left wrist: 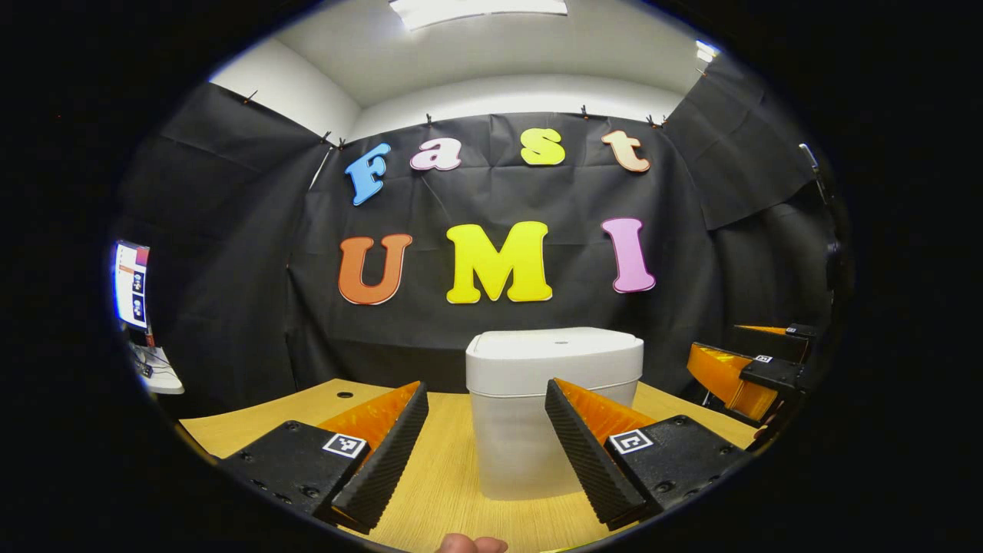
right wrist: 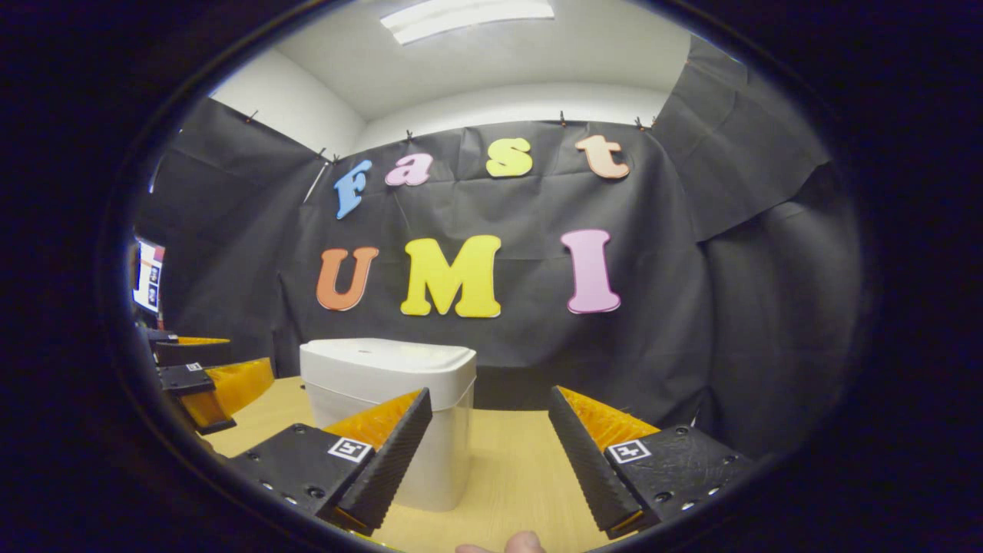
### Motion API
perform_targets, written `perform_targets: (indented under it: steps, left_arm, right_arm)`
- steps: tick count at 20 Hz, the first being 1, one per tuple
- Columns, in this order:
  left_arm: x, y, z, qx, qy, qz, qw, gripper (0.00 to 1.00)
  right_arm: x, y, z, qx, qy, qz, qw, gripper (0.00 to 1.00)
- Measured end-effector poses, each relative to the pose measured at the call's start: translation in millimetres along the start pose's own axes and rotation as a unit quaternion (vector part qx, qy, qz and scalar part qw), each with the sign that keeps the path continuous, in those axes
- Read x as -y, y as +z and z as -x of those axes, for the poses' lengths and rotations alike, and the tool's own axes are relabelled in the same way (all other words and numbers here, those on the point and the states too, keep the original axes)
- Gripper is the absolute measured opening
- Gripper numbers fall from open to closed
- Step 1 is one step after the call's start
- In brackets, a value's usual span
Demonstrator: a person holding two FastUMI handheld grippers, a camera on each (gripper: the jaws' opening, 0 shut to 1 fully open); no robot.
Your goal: Press the lid of the desktop garbage bin to open it, pick up the crumpled paper on the desktop and throw it into the bin, then pick up the pop can on the desktop and drop it into the bin, and finally close the garbage bin lid.
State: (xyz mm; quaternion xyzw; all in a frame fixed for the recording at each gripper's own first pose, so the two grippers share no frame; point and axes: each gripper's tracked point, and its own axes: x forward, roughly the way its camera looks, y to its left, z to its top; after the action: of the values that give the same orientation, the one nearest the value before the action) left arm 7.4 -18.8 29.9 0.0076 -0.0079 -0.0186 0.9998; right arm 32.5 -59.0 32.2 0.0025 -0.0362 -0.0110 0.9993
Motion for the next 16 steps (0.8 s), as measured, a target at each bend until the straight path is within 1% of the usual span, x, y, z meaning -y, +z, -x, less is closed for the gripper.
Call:
perform_targets:
  steps: [7, 9, 10, 13, 16]
  left_arm:
    - [-4.6, -3.0, -1.4, -0.001, 0.004, 0.002, 1.0, 0.99]
    - [-6.3, -4.0, -2.3, 0.0, 0.007, 0.004, 1.0, 0.99]
    - [-7.2, -4.8, -2.2, -0.001, 0.008, 0.004, 1.0, 0.99]
    - [-9.0, -8.3, -2.6, -0.004, 0.01, -0.003, 1.0, 0.99]
    - [-4.2, -10.6, -3.7, -0.007, 0.005, -0.006, 1.0, 0.99]
  right_arm:
    - [2.4, -7.7, -2.1, -0.009, -0.011, -0.014, 1.0, 0.95]
    - [1.1, -9.3, -1.6, -0.011, -0.012, -0.013, 1.0, 0.93]
    - [0.3, -9.9, -1.7, -0.011, -0.012, -0.012, 1.0, 0.95]
    - [-2.0, -10.8, -1.1, -0.011, -0.011, -0.01, 1.0, 0.95]
    - [-1.3, -12.6, -1.1, -0.014, -0.014, -0.01, 1.0, 0.95]
